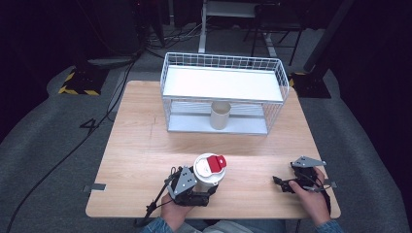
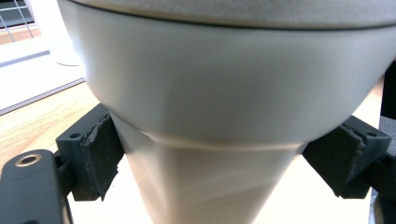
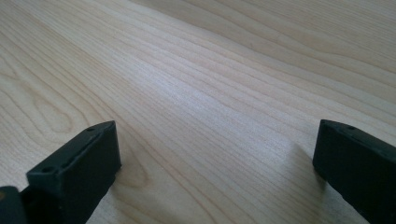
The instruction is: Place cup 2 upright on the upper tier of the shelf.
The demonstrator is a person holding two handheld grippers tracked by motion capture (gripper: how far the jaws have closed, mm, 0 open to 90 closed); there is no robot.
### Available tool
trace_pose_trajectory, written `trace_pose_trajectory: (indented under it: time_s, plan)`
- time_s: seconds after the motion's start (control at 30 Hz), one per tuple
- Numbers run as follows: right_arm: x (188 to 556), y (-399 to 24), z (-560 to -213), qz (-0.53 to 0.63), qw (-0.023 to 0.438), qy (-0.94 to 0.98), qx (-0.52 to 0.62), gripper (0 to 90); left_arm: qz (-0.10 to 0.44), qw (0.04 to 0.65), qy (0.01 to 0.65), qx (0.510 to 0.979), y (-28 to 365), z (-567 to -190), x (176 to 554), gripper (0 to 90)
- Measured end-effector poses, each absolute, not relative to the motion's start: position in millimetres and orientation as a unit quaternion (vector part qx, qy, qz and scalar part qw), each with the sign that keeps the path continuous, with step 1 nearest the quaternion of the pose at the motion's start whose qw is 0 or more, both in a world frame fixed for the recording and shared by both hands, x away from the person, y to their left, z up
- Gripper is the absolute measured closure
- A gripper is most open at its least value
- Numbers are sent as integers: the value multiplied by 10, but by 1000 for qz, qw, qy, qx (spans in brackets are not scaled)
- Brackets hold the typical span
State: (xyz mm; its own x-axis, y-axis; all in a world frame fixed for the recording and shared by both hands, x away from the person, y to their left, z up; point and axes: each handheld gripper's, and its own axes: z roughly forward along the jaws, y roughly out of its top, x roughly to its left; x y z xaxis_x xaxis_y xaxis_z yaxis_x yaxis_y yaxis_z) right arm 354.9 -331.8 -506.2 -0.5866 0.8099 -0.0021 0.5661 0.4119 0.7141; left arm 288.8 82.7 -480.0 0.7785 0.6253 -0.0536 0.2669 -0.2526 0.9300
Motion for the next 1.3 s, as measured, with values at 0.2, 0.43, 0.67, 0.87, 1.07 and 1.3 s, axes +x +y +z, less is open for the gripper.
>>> trace_pose_trajectory:
  time_s: [0.2,0.43,0.67,0.87,1.07,1.3]
  plan:
    - [3549,-3318,-5062,344,177,821,419,10,164,532,288,779,831,-4760,2895,138]
    - [3549,-3318,-5062,344,177,821,419,10,165,539,288,774,895,-4655,2895,138]
    - [3549,-3318,-5062,344,177,821,419,9,167,537,287,776,970,-4514,2916,138]
    - [3549,-3317,-5062,344,177,821,419,8,171,545,290,768,1057,-4383,2929,138]
    - [3549,-3316,-5063,344,178,821,420,7,173,551,291,763,1126,-4236,2960,138]
    - [3549,-3316,-5062,344,178,821,420,7,178,556,288,759,1176,-4064,3004,138]
